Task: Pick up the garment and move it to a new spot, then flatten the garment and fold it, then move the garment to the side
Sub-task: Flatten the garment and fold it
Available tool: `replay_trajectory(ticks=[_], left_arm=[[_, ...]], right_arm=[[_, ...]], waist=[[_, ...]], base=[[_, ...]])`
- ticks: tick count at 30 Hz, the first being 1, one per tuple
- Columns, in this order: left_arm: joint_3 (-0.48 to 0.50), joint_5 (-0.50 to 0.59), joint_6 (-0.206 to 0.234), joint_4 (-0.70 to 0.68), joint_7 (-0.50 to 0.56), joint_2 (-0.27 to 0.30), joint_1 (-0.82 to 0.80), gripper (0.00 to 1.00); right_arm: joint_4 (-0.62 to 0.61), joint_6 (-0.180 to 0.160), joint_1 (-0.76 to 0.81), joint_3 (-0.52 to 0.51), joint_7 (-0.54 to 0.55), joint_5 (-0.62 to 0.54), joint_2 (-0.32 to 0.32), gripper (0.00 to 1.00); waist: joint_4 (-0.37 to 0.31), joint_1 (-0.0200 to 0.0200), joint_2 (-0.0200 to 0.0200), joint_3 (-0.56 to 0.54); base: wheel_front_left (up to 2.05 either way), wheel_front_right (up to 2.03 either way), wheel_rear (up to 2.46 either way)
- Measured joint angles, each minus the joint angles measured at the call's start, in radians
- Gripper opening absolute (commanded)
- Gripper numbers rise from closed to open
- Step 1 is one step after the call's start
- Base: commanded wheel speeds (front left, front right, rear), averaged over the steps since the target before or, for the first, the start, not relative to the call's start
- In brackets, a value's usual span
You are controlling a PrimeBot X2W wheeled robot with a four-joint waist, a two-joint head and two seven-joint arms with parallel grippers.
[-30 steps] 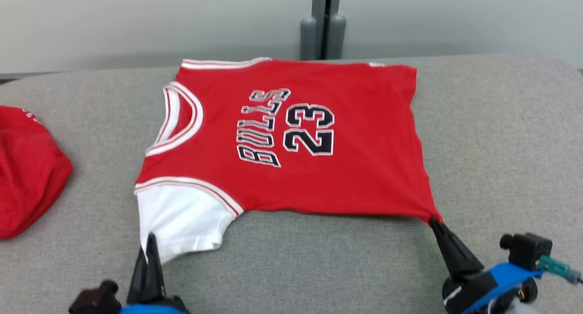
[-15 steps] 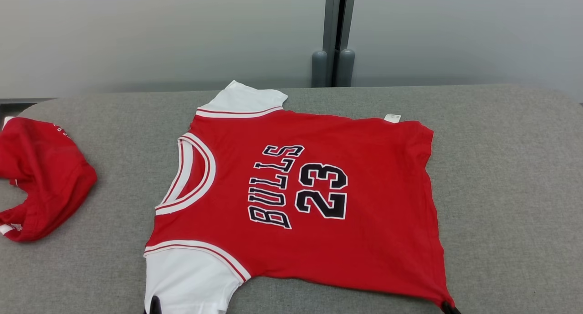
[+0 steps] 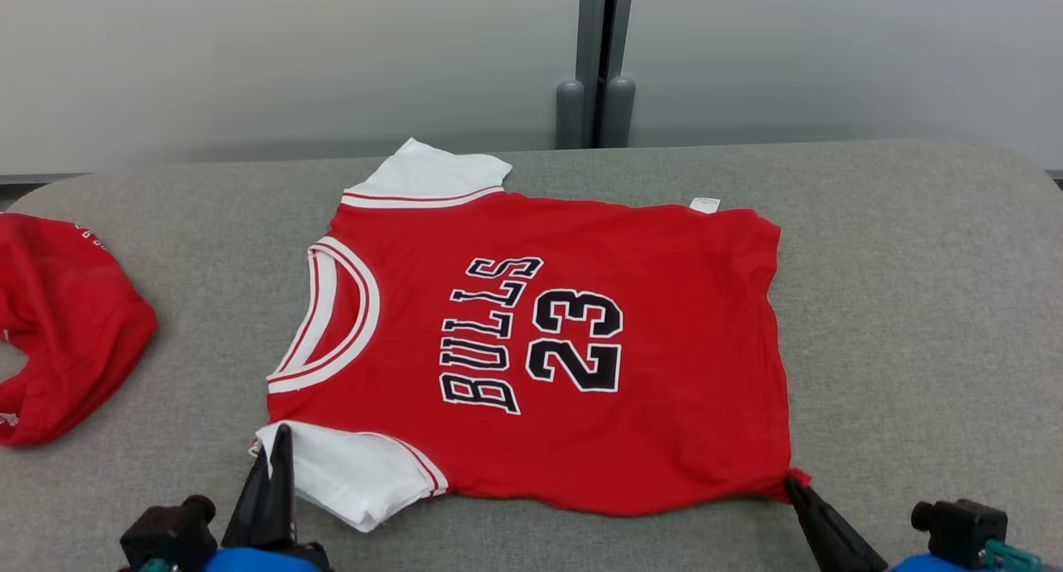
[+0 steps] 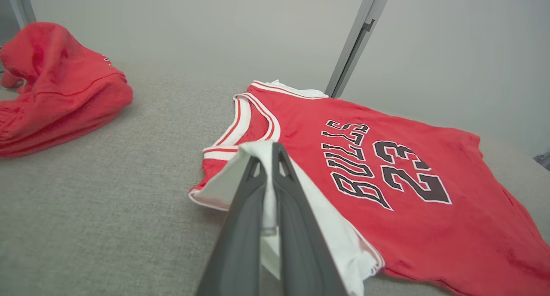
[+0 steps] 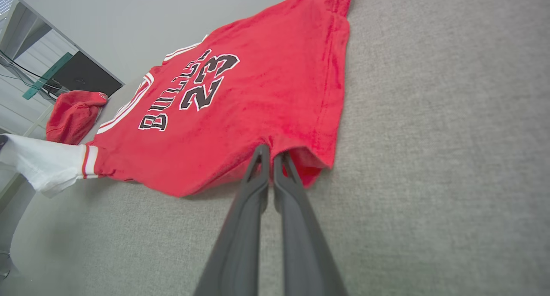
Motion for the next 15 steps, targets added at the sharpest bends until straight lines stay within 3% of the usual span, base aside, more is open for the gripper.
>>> replay_trajectory(ticks=[15], left_arm=[[-0.043, 0.037, -0.070, 0.250, 0.043, 0.061, -0.386, 0.00]], right_arm=[[0.100, 0.000, -0.256, 0.024, 0.036, 0.025, -0.014, 0.00]], waist=[[-0.048, 0.0002, 0.0001, 0.110]], base=[[0.00, 0.00, 0.00]])
